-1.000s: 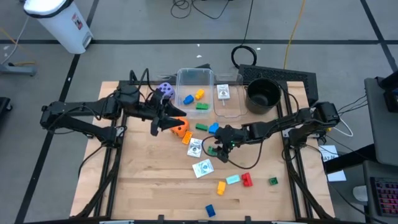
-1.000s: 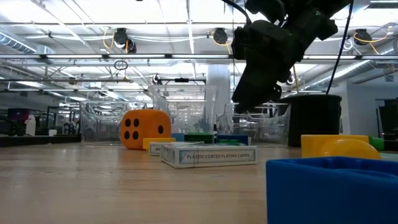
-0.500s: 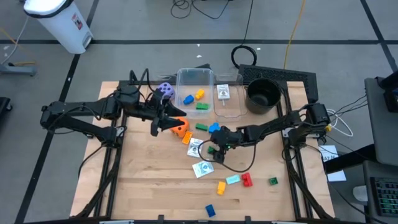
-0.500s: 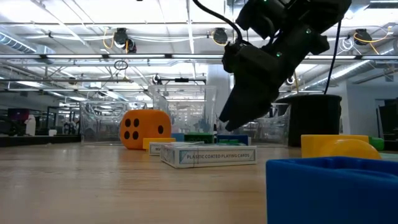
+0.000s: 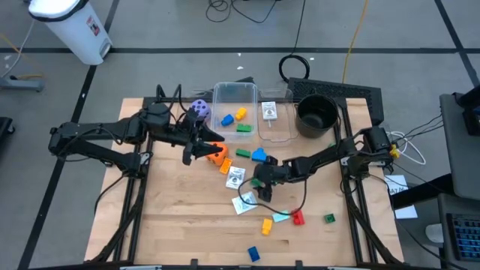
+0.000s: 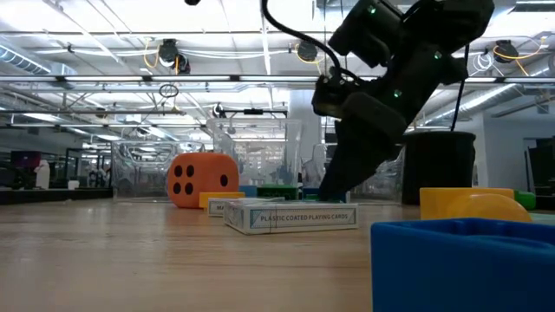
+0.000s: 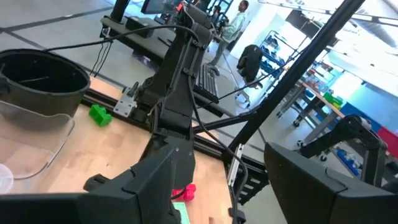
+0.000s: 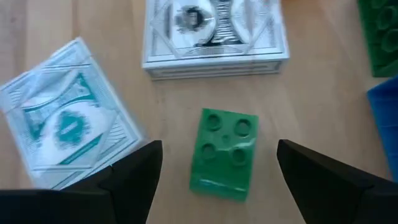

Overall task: Pick & Place Toys
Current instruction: Put the green four stud game piece into the middle transparent bin

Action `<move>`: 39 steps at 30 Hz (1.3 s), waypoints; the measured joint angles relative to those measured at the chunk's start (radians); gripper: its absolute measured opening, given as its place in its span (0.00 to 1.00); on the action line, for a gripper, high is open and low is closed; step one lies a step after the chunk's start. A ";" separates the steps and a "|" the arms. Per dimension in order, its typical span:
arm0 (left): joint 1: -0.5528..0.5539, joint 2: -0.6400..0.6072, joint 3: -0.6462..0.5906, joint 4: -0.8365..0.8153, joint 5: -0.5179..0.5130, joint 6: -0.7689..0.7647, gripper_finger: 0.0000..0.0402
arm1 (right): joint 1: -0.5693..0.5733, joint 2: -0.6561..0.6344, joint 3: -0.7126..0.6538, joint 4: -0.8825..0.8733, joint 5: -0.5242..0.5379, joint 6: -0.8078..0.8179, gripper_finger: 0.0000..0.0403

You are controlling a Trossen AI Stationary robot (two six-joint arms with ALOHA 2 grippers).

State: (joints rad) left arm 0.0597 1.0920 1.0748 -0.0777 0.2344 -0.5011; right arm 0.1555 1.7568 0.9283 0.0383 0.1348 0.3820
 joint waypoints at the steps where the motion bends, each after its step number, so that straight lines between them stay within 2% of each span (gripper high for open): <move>1: 0.000 0.000 0.000 -0.002 0.000 0.000 0.62 | -0.001 0.003 0.000 0.000 0.002 0.000 0.77; 7: 0.000 0.000 0.000 -0.002 0.000 -0.001 0.62 | -0.001 0.009 0.000 -0.003 0.101 0.001 0.76; 10: 0.000 0.000 0.000 -0.001 0.000 -0.003 0.62 | -0.002 0.009 0.000 -0.006 0.126 -0.001 0.72; 17: 0.000 0.000 0.000 -0.001 0.000 -0.005 0.62 | -0.002 0.009 -0.013 -0.004 0.124 0.005 0.59; 25: 0.000 0.000 0.000 -0.001 0.000 -0.009 0.62 | -0.004 0.007 -0.068 0.006 0.127 0.128 0.51; 31: 0.000 0.000 0.000 -0.001 -0.001 -0.010 0.62 | -0.003 -0.008 -0.074 0.053 0.120 0.076 0.42; 35: 0.000 0.000 0.000 -0.001 -0.001 -0.013 0.62 | -0.007 -0.075 -0.073 0.172 0.113 -0.002 0.34; 39: 0.000 0.000 0.000 -0.001 -0.001 -0.013 0.62 | -0.021 -0.195 -0.073 0.262 0.089 -0.054 0.34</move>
State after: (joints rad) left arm 0.0597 1.0920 1.0748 -0.0784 0.2337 -0.5144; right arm 0.1344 1.5618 0.8555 0.3000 0.2234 0.3277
